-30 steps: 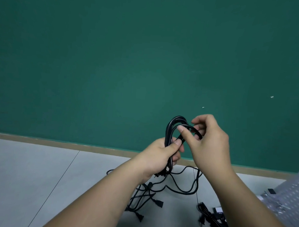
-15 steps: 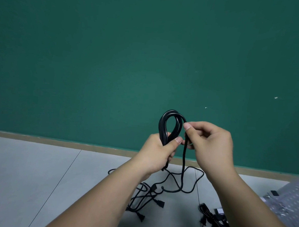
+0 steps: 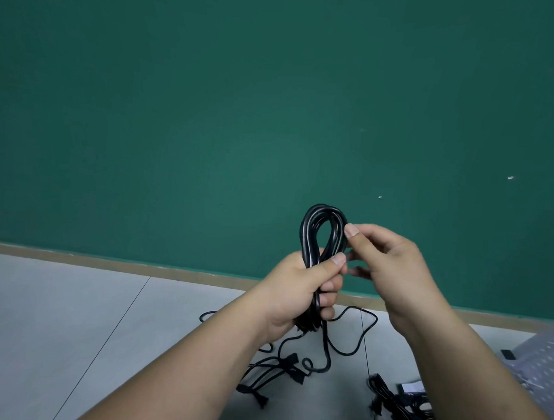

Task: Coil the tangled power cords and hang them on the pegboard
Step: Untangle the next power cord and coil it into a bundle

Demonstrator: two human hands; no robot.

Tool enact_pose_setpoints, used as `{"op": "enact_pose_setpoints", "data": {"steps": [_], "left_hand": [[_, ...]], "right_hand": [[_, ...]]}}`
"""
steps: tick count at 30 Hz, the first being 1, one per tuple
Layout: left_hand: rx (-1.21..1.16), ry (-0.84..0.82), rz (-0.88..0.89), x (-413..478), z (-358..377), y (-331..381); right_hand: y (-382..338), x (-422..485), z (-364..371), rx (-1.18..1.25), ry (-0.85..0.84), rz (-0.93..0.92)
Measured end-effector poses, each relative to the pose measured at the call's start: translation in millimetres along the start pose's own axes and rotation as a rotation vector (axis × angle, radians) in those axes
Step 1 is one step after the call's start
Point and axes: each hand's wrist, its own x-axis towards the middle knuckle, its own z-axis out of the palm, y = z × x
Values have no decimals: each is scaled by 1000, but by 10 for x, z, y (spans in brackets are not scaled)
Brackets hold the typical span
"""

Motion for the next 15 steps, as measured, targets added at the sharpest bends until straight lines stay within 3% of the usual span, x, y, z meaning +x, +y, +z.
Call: {"op": "enact_pose_setpoints", "data": {"steps": [3,7,11,15], "left_hand": [[-115,99,83,28,-6,49],[-285,305,230,92,-179,222],[-228,609,330,142,-529,350],[-19,833,351,150,-848,358]], "right_hand": [[27,-67,71,121,-280,133],[136,-175,140,-138,-529,281],[147,-162,41,-470,-595,220],[-67,-130,-128,-374,-571,164]]}}
